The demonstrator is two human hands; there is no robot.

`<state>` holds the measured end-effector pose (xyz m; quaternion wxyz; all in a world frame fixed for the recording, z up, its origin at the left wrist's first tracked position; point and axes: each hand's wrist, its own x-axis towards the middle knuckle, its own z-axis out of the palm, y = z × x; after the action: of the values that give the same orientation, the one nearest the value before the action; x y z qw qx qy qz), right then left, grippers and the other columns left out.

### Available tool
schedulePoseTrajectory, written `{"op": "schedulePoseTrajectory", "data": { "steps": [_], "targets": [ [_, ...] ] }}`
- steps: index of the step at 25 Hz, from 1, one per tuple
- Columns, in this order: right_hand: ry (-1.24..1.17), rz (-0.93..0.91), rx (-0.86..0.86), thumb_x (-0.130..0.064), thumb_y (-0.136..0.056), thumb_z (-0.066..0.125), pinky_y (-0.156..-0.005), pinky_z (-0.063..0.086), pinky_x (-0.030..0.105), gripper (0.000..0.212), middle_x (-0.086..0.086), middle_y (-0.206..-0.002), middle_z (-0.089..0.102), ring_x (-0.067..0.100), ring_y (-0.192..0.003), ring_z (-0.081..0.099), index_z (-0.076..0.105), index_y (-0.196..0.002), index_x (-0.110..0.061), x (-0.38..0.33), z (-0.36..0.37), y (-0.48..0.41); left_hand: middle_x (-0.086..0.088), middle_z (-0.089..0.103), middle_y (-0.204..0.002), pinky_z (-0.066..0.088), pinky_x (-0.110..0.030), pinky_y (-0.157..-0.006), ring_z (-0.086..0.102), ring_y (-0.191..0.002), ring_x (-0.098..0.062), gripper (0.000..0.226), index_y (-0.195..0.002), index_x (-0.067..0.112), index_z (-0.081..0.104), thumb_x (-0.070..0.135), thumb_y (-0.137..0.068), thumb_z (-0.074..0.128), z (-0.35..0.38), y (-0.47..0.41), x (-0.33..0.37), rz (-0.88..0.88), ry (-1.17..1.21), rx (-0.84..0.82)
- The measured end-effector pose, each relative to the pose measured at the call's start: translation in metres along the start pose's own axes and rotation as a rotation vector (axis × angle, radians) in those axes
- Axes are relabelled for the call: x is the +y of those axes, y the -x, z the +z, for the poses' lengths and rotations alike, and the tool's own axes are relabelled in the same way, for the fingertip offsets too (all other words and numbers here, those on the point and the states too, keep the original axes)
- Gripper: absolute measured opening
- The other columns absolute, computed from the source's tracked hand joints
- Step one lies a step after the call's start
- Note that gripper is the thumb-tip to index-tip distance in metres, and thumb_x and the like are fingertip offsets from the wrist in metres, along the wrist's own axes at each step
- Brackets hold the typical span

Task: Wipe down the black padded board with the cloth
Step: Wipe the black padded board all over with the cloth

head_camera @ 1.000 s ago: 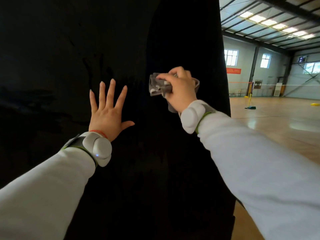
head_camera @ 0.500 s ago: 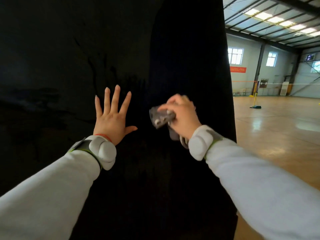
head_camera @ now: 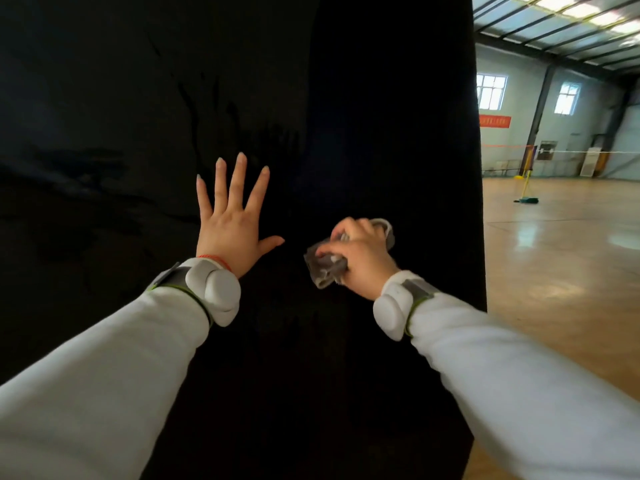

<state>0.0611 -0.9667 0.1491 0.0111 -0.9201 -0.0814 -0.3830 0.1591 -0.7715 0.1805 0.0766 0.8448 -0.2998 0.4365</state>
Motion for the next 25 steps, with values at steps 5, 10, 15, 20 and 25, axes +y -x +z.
{"op": "schedulePoseTrajectory", "data": {
  "steps": [5, 10, 15, 20, 25],
  "targets": [
    [0.058, 0.013, -0.105, -0.014, -0.074, 0.062, -0.087, 0.034, 0.042, 0.024, 0.003, -0.102, 0.056, 0.027, -0.099, 0.046, 0.072, -0.094, -0.023, -0.003, -0.031, -0.014, -0.011, -0.024, -0.153, -0.015, -0.053, -0.109, -0.023, -0.139, -0.034, 0.109, -0.142, 0.026, -0.023, 0.056, -0.079, 0.061, 0.003, 0.006, -0.001, -0.009, -0.025, -0.081],
    [0.027, 0.178, 0.331, -0.009, -0.072, 0.061, -0.088, 0.027, 0.035, 0.038, 0.004, -0.113, 0.051, 0.027, -0.106, 0.041, 0.068, -0.105, -0.026, -0.01, -0.059, -0.074, -0.011, -0.023, -0.153, -0.017, -0.051, -0.108, -0.025, -0.138, -0.032, 0.108, -0.139, 0.028, -0.024, 0.056, -0.078, 0.061, 0.005, 0.007, -0.002, 0.004, -0.003, -0.071],
    [0.029, 0.035, 0.208, -0.016, -0.064, 0.07, -0.079, 0.018, 0.029, 0.032, 0.005, -0.1, 0.053, 0.029, -0.094, 0.045, 0.07, -0.094, -0.024, -0.008, -0.006, -0.024, -0.013, -0.012, -0.156, -0.012, -0.052, -0.112, -0.015, -0.141, -0.034, 0.105, -0.147, 0.025, -0.008, 0.052, -0.077, 0.065, 0.007, 0.012, -0.006, 0.046, 0.003, -0.022],
    [0.008, -0.04, -0.102, -0.015, -0.054, 0.082, -0.073, 0.04, 0.048, 0.035, 0.006, -0.093, 0.056, 0.03, -0.088, 0.05, 0.072, -0.086, -0.024, -0.005, 0.016, 0.03, -0.012, -0.015, -0.155, -0.01, -0.053, -0.112, -0.019, -0.14, -0.033, 0.109, -0.144, 0.026, -0.014, 0.051, -0.076, 0.067, 0.014, 0.028, -0.006, 0.034, -0.019, -0.082],
    [0.032, 0.086, 0.277, -0.016, -0.064, 0.056, -0.081, 0.027, 0.034, 0.039, 0.009, -0.106, 0.055, 0.032, -0.098, 0.047, 0.07, -0.1, -0.023, -0.013, -0.053, -0.046, -0.012, -0.013, -0.155, -0.011, -0.054, -0.112, -0.018, -0.14, -0.033, 0.112, -0.144, 0.025, -0.014, 0.051, -0.073, 0.069, 0.021, 0.028, -0.009, 0.03, -0.029, -0.078]
  ]
}}
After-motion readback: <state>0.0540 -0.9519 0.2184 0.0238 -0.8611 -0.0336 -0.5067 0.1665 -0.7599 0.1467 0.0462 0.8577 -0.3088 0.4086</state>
